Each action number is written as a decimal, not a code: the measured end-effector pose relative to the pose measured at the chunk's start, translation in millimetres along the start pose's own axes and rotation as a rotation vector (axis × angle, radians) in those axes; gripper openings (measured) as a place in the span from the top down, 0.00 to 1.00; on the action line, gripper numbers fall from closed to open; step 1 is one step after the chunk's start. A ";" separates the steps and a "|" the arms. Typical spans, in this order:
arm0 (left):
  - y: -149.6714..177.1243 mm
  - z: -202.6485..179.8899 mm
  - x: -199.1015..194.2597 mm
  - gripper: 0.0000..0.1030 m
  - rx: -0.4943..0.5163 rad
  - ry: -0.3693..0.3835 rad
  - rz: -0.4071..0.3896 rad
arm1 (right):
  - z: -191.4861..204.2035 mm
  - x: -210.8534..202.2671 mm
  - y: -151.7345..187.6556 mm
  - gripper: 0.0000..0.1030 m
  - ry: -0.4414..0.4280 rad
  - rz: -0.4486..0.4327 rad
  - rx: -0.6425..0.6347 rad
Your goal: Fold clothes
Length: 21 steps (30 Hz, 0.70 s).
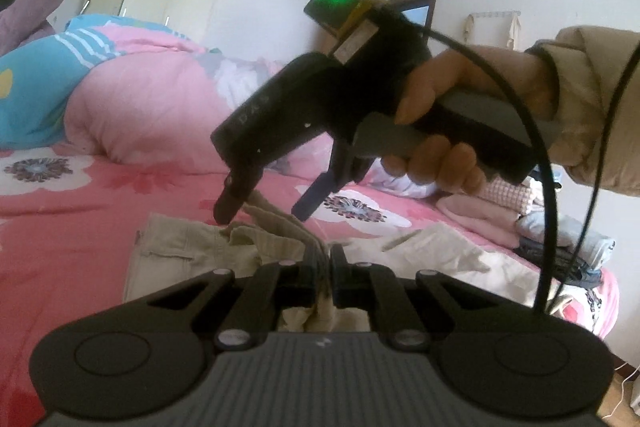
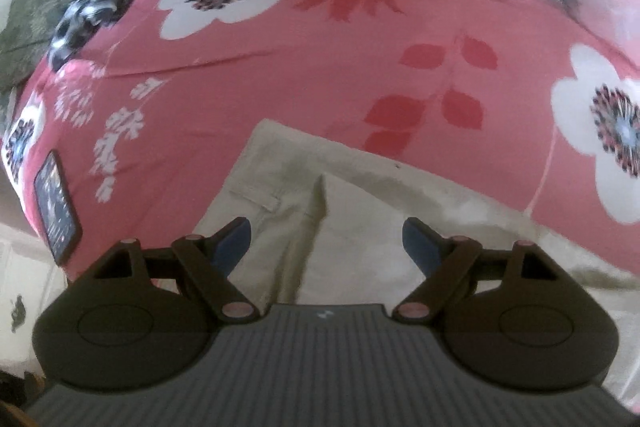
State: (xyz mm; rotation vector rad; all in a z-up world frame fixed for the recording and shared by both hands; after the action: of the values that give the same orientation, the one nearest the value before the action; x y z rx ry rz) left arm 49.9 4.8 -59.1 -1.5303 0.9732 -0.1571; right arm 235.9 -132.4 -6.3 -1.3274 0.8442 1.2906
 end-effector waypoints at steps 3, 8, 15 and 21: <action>-0.1 1.2 -0.2 0.93 0.004 0.005 -0.007 | 3.4 3.9 -3.7 0.19 0.015 0.015 -0.006; -0.1 -0.6 -1.2 0.94 0.026 0.008 -0.023 | 31.8 8.5 -9.0 0.19 0.131 0.051 -0.167; 1.4 9.0 -7.9 0.98 -0.014 0.004 -0.035 | 31.8 19.4 -5.0 0.78 0.190 0.064 -0.221; 0.9 29.1 -18.2 0.99 -0.131 0.011 -0.079 | 18.5 14.0 -4.1 0.93 0.024 0.001 -0.089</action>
State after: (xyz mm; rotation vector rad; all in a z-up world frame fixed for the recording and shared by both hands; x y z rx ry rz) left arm 55.6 38.5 -59.0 -1.6910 0.9473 -0.1610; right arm 238.0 -111.3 -16.5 -1.4153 0.8125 1.3284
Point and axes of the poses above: each gripper's, at about its wrist camera, not at the fingertips, and x roughly the way its jaws point, z to its left, y to its underside, the point moved 1 cm from there along x, roughly the way its jaws point, and after that the axes turned 12 degrees about z, right-handed, at the moved point
